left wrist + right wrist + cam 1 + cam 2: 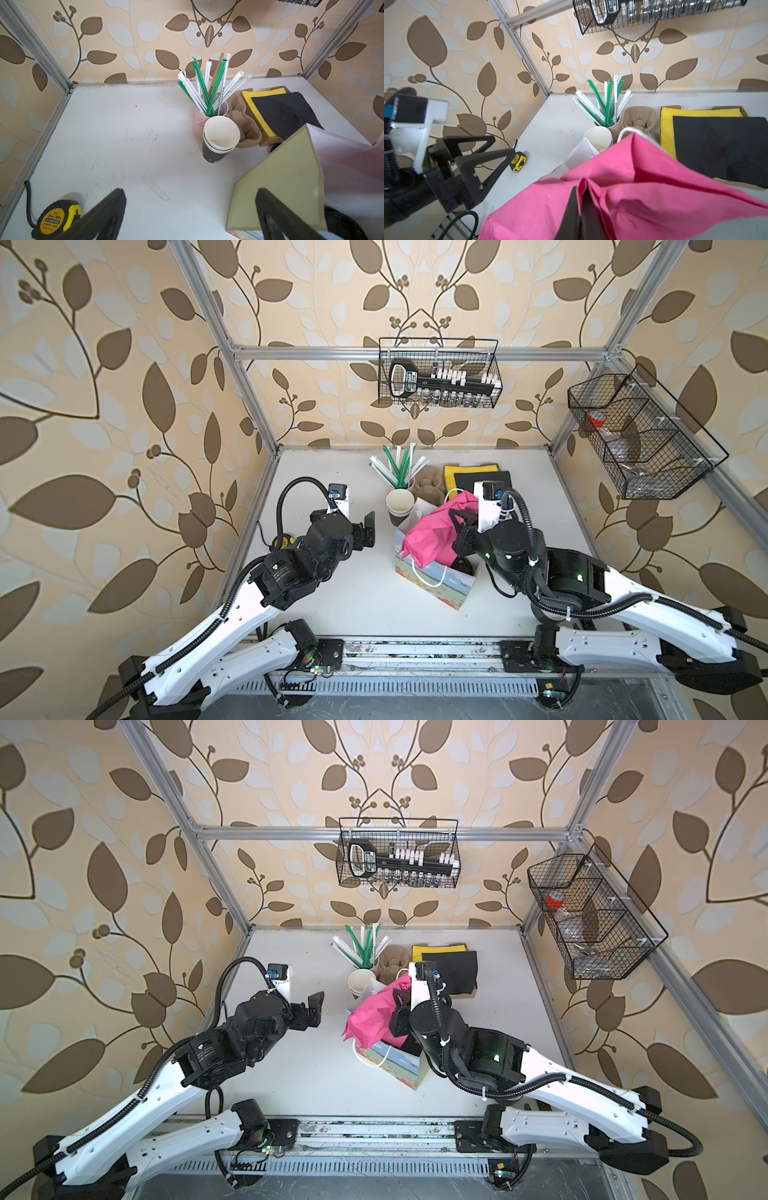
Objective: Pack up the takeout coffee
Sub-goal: 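Carry the pink napkin over the white bag and lower it inside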
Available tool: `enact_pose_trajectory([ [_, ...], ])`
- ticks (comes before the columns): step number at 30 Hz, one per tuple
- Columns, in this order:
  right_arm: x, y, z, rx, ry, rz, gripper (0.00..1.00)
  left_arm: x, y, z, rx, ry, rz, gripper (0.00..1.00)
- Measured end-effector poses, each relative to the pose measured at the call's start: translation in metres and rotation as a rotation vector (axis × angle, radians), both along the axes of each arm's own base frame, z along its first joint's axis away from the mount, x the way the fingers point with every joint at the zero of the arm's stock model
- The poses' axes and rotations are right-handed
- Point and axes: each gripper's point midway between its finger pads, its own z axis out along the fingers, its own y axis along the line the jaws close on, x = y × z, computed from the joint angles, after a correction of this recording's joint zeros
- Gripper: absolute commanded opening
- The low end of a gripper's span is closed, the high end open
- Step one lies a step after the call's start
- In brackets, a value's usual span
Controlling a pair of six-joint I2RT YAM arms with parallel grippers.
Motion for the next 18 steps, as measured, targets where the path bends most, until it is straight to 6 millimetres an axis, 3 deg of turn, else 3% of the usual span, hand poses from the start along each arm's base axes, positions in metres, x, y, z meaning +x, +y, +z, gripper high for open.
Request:
enact_pose_trajectory([
  [8, -0.006, 0.004, -0.030, -0.039, 0.069, -0.024, 0.00, 0.000, 0.000, 0.000, 0.000, 0.000, 0.000, 0.99],
  [15, -0.004, 0.015, -0.074, -0.167, 0.199, -0.056, 0.00, 0.000, -0.001, -0.001, 0.002, 0.003, -0.002, 0.99],
  [18, -0.007, 0.014, -0.076, -0.184, 0.245, -0.065, 0.00, 0.000, -0.001, -0.001, 0.002, 0.003, -0.002, 0.99],
])
